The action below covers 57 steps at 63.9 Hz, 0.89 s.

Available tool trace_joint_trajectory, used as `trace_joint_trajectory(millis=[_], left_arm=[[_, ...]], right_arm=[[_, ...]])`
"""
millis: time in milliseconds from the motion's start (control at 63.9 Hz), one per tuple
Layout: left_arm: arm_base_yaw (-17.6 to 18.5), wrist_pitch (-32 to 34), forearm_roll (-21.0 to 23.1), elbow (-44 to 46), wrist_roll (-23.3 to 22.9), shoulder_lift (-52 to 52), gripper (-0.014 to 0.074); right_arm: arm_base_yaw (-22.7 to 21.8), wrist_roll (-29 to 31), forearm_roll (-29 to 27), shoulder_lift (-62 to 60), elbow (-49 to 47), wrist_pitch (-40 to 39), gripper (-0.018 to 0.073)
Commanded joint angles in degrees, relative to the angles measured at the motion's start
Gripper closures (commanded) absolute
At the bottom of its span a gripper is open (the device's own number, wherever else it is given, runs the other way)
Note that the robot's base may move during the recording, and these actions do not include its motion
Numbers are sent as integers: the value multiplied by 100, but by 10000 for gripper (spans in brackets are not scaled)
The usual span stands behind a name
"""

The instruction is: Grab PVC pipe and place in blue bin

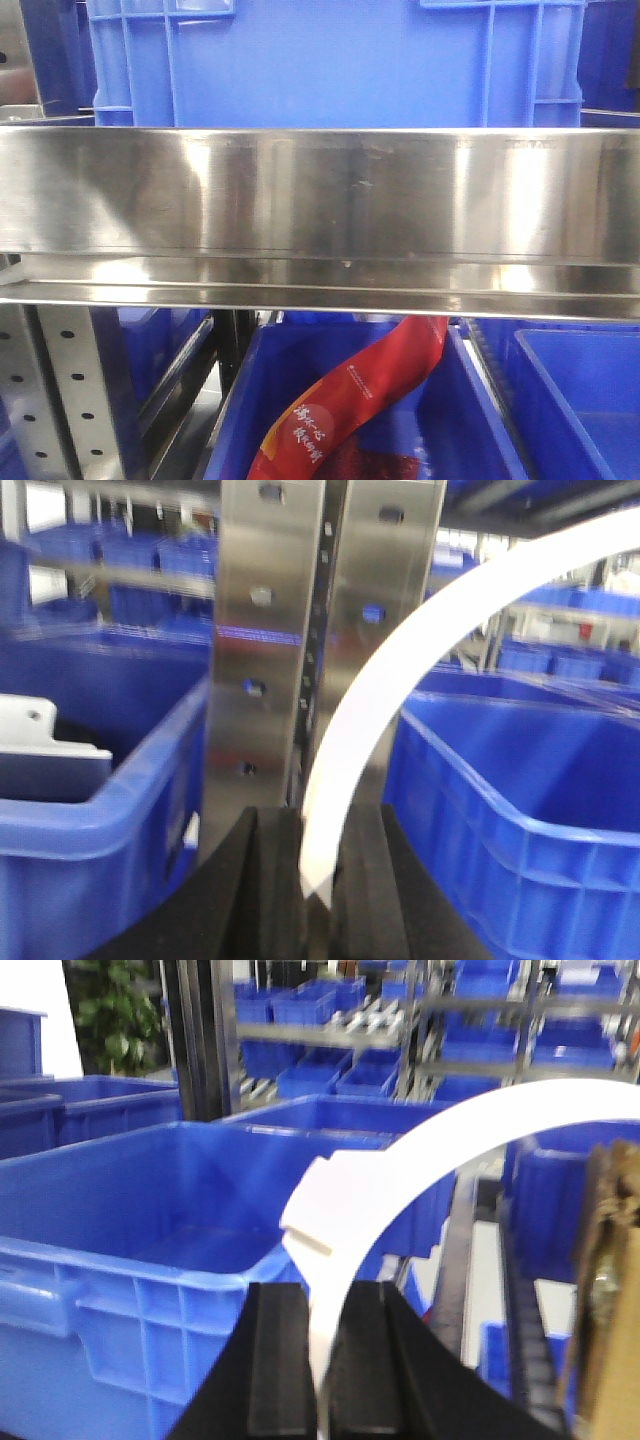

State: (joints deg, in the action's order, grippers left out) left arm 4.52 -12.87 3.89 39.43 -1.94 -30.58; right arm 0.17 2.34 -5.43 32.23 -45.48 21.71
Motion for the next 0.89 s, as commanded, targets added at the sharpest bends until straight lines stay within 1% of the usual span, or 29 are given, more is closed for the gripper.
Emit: trace_joint_trajectory(millis=[0, 78, 188, 313, 376, 438, 564, 658, 752, 877], left_arm=[[288, -234, 51, 544, 249, -321, 708], [601, -277, 49, 1014, 602, -683, 708], [1046, -364, 49, 1678, 624, -1330, 708], [1512, -755, 49, 2517, 624, -2291, 708], [1642, -884, 49, 3011, 624, -2752, 708], [1742, -1103, 94, 3503, 624, -3279, 708], [1815, -1623, 142, 4640, 624, -4297, 708], [1815, -1768, 180, 5244, 624, -4952, 708], [1815, -1756, 180, 5620, 624, -5504, 708], [1815, -1744, 233, 5771, 624, -5925, 705]], right_arm=[[24, 36, -102, 393, -434, -157, 720], [62, 36, -102, 821, -801, -142, 720], [165, 36, -129, 1484, -1352, 193, 720], [416, 36, -194, 2286, -2099, 829, 720], [574, 36, -194, 2690, -2435, 1028, 720], [713, 36, -218, 3076, -2785, 1134, 720], [1081, 36, -291, 3786, -3395, 1134, 720], [1303, 36, -291, 4254, -3713, 1134, 720], [1461, 36, -291, 4658, -3899, 1161, 720], [1532, 36, -304, 4992, -4062, 1485, 720]])
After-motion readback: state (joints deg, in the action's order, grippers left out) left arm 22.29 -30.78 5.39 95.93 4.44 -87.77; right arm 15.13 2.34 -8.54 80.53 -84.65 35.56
